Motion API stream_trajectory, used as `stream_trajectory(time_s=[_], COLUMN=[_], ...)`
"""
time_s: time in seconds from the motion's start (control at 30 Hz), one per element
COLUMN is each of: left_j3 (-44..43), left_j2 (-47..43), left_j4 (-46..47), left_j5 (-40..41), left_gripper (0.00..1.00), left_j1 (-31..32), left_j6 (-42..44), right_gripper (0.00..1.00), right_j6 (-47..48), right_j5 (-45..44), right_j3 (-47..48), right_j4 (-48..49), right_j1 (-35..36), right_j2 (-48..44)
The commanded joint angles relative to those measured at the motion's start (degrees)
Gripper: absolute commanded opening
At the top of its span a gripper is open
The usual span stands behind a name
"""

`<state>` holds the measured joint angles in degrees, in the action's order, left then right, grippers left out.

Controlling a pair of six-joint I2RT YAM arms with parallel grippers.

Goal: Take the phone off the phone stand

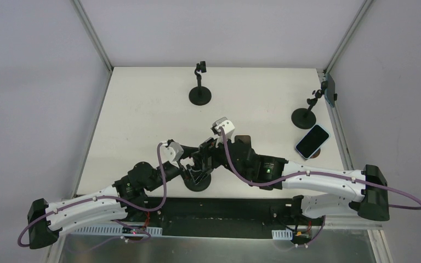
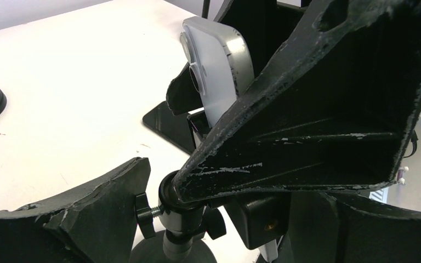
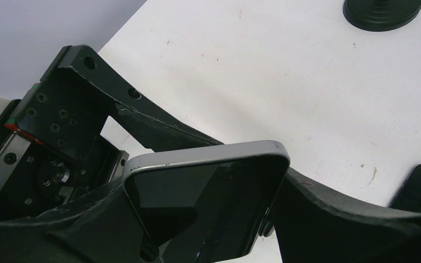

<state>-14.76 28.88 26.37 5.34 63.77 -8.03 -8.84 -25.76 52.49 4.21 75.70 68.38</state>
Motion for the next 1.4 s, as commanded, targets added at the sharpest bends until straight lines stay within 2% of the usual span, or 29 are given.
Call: stream_trajectory(time_s=[0.0,0.07,0.17,0.37,0.53,0.6,0.63,0.73,0.93,1.13,1.37], left_j3=[-4.22,-4.14,-4.06,-4.23,-4.5,-4.49,-4.42,-4.39,-6.07,-10.43,-13.37], left_j2=[0.1,-0.03,-0.05,0.15,0.88,1.04,1.12,1.31,3.98,9.69,12.81], left_j4=[8.52,8.6,8.69,8.76,8.79,8.79,8.79,8.79,8.79,8.74,8.79], left_j5=[2.17,2.3,2.71,4.38,5.32,5.39,5.96,4.19,-6.75,-21.03,-26.87], left_gripper=[0.9,0.94,0.95,0.79,0.51,0.25,0.16,0.0,0.0,0.0,0.0], left_j1=[0.57,0.61,0.57,0.57,0.59,0.57,0.57,0.6,0.57,0.54,0.48], left_j6=[-1.93,-2.01,-2.08,-3.47,-4.89,-5.1,-5.45,-4.77,-1.38,-1.81,-2.67], right_gripper=[0.0,0.0,0.0,0.0,0.0,0.0,0.0,0.0,0.0,0.0,0.0], right_j6=[-4.7,-5.07,-5.22,-5.39,-5.97,-5.41,-5.2,-4.09,3.86,10.3,13.67], right_j5=[1.21,1.3,1.32,2.06,1.98,2.32,2.51,2.89,1.52,6.84,9.51], right_j3=[0.78,0.73,0.84,0.71,0.26,-0.07,-0.22,-0.52,-4.68,-6.5,-10.36], right_j4=[-3.73,-3.39,-3.33,-3.24,-3.24,-2.97,-2.79,-2.37,3.27,6.02,11.67], right_j1=[1.36,1.58,1.86,2.42,2.61,2.61,2.69,2.7,1.27,-6.38,-14.05], right_j2=[2.17,2.36,2.63,2.7,2.72,2.7,2.64,2.52,2.64,4.84,8.19])
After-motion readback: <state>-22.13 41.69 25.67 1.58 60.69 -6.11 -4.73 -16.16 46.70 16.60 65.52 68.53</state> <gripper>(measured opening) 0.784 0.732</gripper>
